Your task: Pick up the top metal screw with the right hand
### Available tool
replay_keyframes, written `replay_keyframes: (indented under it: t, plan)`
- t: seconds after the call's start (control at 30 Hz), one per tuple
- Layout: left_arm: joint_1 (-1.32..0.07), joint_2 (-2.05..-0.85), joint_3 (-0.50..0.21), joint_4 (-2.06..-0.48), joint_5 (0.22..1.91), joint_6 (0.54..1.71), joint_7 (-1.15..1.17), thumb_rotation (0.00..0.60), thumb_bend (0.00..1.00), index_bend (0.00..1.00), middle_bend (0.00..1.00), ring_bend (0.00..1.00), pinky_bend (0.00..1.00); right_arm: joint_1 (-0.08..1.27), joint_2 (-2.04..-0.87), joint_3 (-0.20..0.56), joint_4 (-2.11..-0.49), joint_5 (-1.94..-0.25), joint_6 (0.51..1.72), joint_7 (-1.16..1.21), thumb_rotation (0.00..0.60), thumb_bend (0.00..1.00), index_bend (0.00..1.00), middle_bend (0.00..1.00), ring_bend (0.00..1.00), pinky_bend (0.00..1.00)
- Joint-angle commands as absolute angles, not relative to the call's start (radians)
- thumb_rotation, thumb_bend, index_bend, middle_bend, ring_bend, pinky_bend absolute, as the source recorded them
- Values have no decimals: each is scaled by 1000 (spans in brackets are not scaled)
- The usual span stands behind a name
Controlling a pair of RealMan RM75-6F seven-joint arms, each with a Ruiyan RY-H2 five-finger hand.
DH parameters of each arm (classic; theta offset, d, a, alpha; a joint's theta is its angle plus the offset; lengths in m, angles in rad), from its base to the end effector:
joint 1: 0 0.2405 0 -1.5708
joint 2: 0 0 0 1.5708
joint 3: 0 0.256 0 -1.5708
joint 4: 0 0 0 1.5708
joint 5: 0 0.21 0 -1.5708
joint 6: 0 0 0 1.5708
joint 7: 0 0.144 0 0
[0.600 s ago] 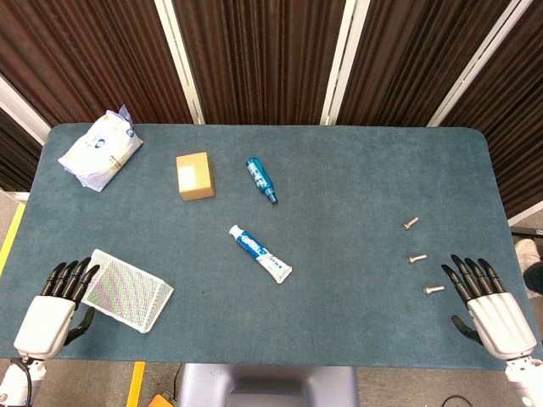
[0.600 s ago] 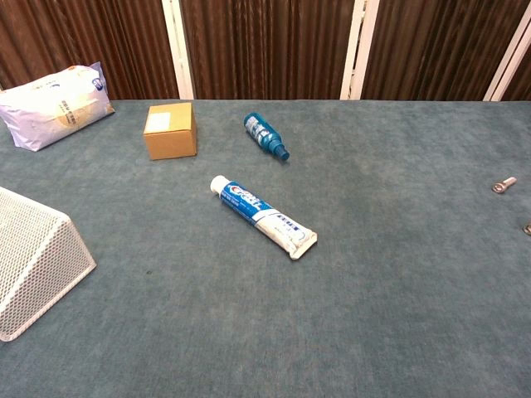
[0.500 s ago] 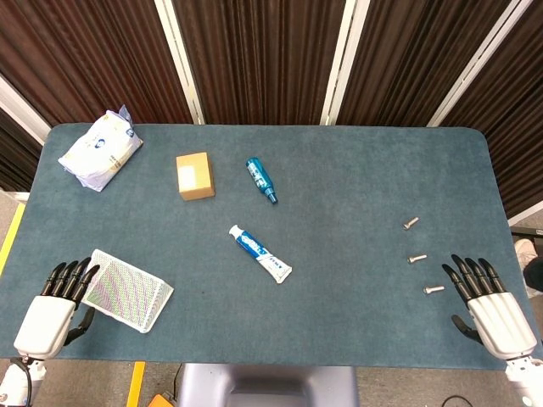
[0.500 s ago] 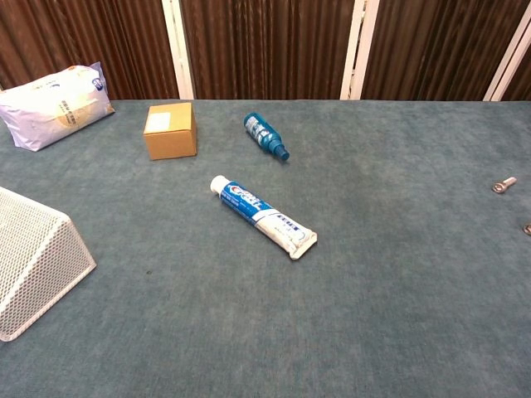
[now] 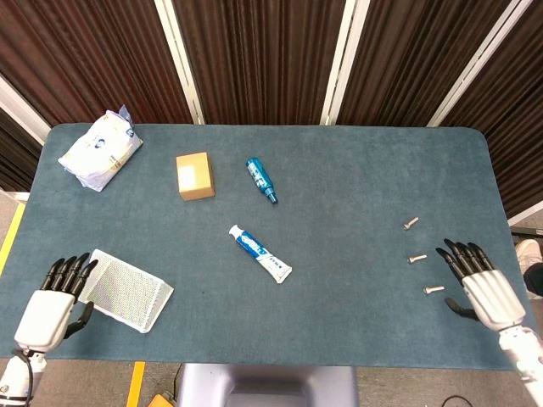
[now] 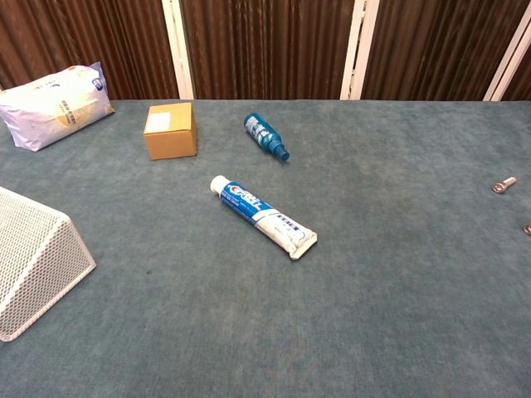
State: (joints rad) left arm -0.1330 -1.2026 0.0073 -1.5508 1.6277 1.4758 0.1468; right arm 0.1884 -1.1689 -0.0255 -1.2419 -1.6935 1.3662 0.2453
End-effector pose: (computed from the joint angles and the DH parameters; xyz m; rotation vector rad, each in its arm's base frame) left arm -0.2948 0.1822 0.1216 -1.5955 -0.7581 -0.8754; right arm -0.3519 -0.2035 0.1477 1.7058 -0.8616 0.8300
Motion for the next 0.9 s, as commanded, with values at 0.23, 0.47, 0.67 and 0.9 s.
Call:
replay_keyframes:
  t: [0.23,0.47,0.67,0.9]
  plan:
    - [-158,-1234,-7,-1533,1561,1402,202,600,474,0,0,0,74,276,-1431,-72,-655,-1724,1290,718,600,349,548,33,0,82]
    - [-179,-1261,-14,-1517,1524,1355,239,600,473,0,0,0,74,274,-1529,-110,-426,-1722,1242,843,600,399,563,44,0,76]
    - [-188,-1270,-18,-1507,1503,1336,248,600,474,0,0,0,74,268,-1583,-149,-314,-1740,1212,888,600,429,572,53,0,75]
    - [-197,-1272,-19,-1503,1490,1323,245,600,474,0,0,0,74,273,-1624,-171,-253,-1750,1196,886,600,518,573,53,0,75]
